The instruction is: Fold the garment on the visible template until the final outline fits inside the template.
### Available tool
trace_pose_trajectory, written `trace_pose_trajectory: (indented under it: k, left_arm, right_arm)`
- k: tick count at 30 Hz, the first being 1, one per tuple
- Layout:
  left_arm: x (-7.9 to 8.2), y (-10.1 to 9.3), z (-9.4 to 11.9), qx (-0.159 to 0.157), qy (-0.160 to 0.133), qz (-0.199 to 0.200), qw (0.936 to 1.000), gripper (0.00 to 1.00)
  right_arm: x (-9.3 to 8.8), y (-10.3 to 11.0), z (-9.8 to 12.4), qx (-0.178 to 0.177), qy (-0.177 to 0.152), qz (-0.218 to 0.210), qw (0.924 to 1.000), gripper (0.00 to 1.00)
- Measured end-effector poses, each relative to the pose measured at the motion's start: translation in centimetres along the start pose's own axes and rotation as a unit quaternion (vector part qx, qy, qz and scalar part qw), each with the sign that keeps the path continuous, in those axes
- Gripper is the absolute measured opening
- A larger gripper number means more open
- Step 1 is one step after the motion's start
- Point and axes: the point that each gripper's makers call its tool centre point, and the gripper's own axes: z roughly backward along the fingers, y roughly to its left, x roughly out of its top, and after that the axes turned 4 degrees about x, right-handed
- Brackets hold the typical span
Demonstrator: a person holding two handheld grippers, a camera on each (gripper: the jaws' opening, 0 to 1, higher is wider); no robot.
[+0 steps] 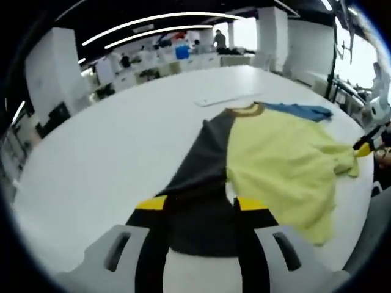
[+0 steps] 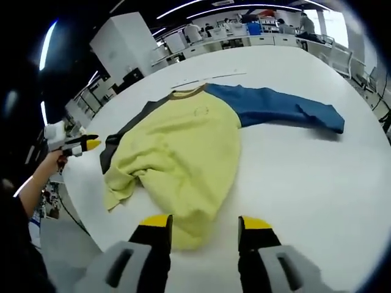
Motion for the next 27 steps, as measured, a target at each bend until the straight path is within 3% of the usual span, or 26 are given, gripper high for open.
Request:
trace_pose_trajectory:
  k: [6, 13, 21, 27]
  left_arm:
    - [-0.2, -2.5, 1.5, -0.023, -0.022, 0.028, 0.9991, 0.54]
    - [-1.6, -5.1, 2.7, -0.048, -0.022, 0.047, 0.9975, 0.64]
    - [-2.9, -7.9, 3.8, -0.067, -0.014, 0.096, 0.993, 0.63]
    - [-4.0, -8.8, 4.5, -0.043, 0.002, 0.106, 0.9934, 0.58]
  right_arm:
    - [-0.8, 0.8, -0.1, 0.005, -0.002, 0.002, 1.0, 0.49]
    - [-1.4, 1.2, -0.1, 0.003, -0.009, -0.004, 0.9999, 0.51]
    - [-2.0, 1.5, -0.2, -0.002, -0.01, -0.004, 0.9999, 0.47]
    - [-2.5, 1.8, -0.3, 0.001, -0.011, -0.013, 0.9999, 0.45]
